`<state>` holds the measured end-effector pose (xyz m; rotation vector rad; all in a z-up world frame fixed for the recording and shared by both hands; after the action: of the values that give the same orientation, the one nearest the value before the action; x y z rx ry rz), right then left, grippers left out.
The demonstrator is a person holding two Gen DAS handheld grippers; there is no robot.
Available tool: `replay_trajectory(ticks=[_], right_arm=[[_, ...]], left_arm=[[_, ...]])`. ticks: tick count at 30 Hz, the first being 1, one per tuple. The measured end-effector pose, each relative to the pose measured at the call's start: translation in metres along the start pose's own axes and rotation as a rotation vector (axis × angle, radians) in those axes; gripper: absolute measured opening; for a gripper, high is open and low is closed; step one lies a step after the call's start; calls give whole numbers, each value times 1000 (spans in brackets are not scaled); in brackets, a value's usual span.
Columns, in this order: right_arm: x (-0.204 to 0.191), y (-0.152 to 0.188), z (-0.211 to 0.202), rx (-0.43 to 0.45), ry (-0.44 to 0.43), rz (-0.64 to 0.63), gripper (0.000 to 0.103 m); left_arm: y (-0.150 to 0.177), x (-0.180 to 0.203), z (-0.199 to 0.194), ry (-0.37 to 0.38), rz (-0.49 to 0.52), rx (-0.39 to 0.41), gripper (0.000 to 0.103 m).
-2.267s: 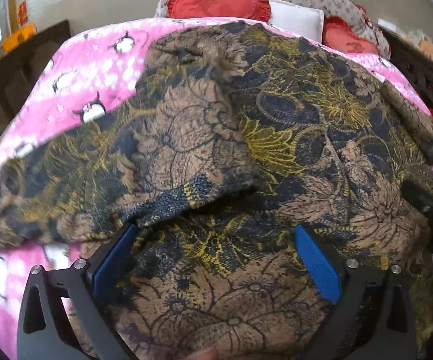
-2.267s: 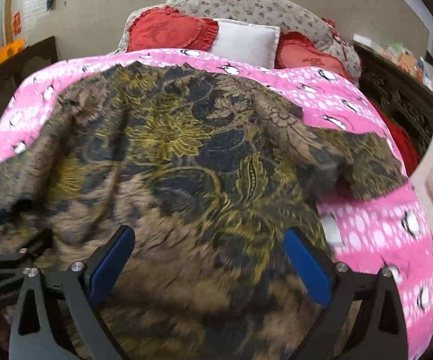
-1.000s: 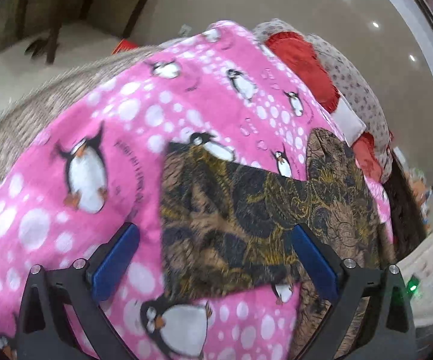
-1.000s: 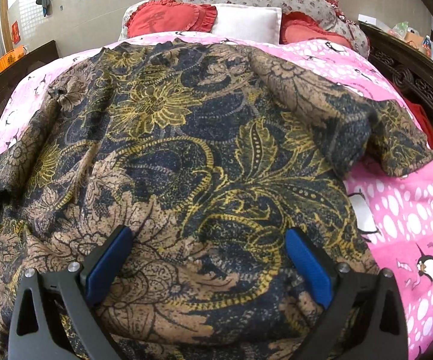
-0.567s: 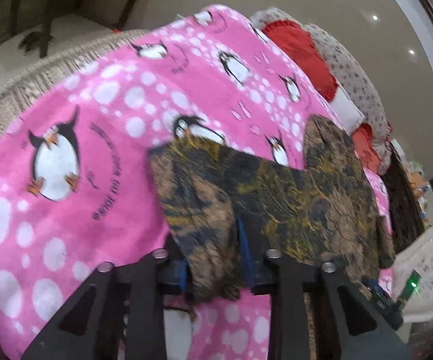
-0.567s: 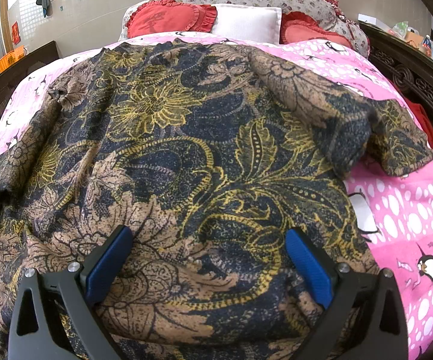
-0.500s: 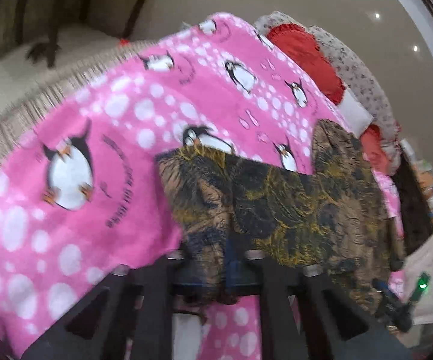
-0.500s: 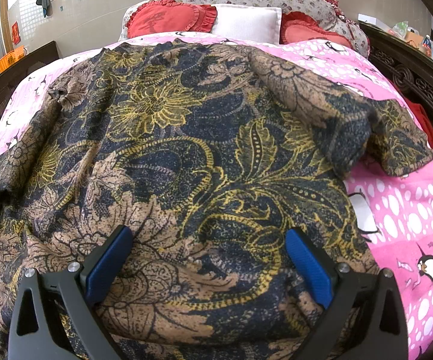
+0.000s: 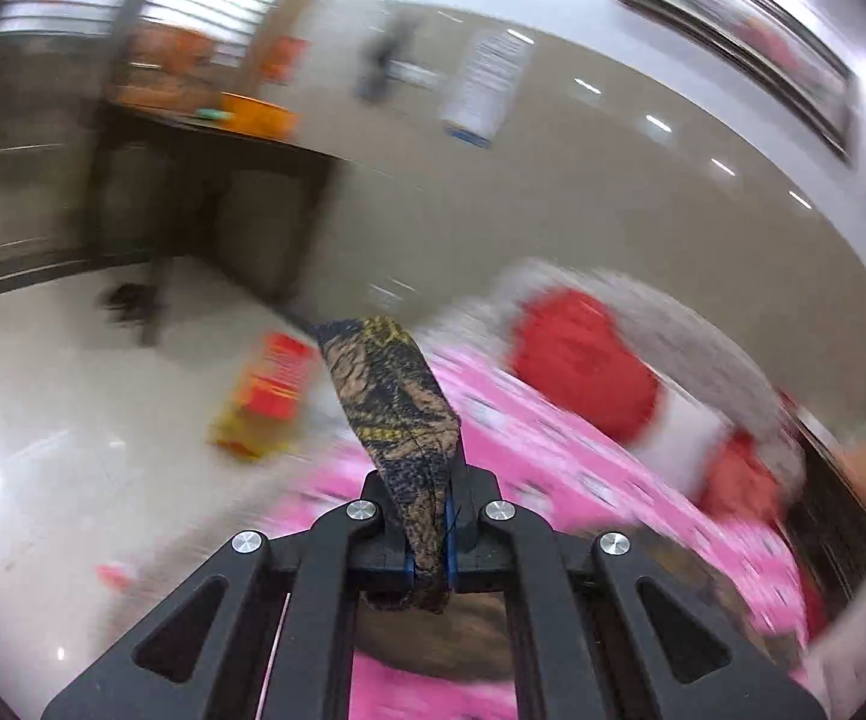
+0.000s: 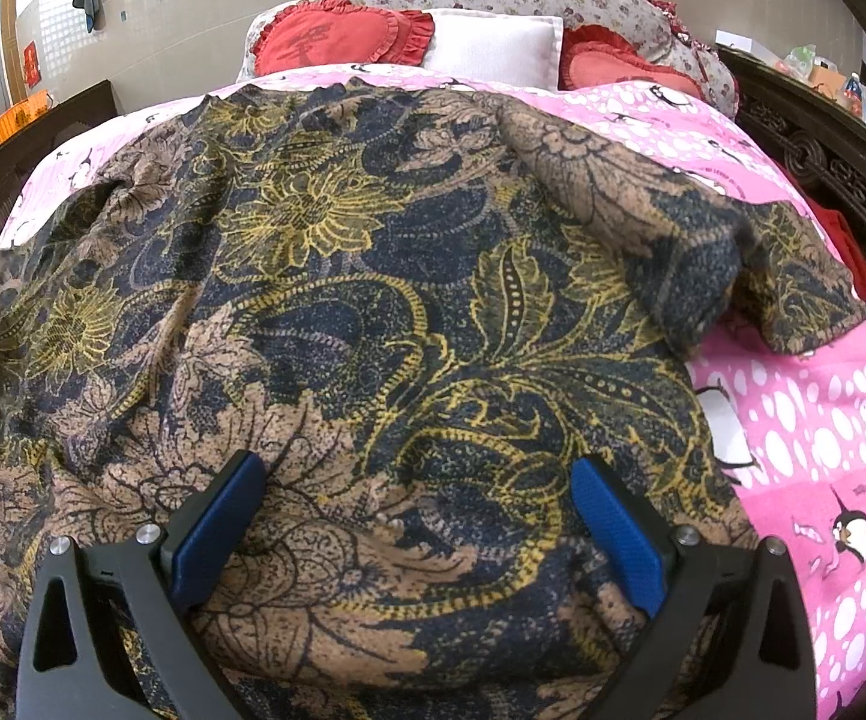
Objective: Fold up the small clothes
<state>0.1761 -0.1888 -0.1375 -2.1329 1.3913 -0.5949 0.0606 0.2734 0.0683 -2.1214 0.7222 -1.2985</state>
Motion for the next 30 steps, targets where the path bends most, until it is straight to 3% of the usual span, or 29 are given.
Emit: replay_trajectory(ticks=[7, 11, 13, 14, 17, 20, 23, 25, 26, 29, 30], right_arm=[[-1, 0, 0, 0, -2, 2, 103], [0, 0, -1, 2, -2, 1, 103], [0, 0, -1, 2, 0, 0, 103], [1, 0, -1, 2, 0, 0, 103], [0, 0, -1, -1, 1, 0, 103], [0, -6, -7, -21, -2, -5, 99], [-2, -41, -37, 95, -22, -5, 96], [-15, -65, -47, 155, -101, -30, 96], [-26, -75, -48, 170, -160, -53, 96], [-70, -97, -31, 172, -391, -143, 96], [-79, -99, -27, 167, -409, -164, 93]], left_arm=[[158, 144, 87, 265, 166, -345, 0], [259, 164, 138, 231, 250, -507, 0], [290, 154, 150, 188, 286, -572, 1], [302, 149, 153, 171, 297, -602, 6], [308, 133, 135, 194, 267, -647, 17], [296, 117, 102, 225, 323, -596, 24], [287, 79, 85, 185, 374, -540, 27], [298, 51, 88, 131, 353, -558, 25], [292, 43, 81, 176, 293, -548, 26], [283, 32, 76, 161, 236, -515, 27], [283, 31, 76, 162, 229, -515, 27]])
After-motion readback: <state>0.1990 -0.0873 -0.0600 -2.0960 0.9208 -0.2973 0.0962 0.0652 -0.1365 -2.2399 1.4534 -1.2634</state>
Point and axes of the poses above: each gripper's, at about its wrist camera, not at the fingertips, and z roughly the way its jaws point, x to its right, y to its underside, the point moved 7 cm from there along z, roughly the way its jaws point, and after that the axes turned 14 degrees about -z, right-handed, at the moved point
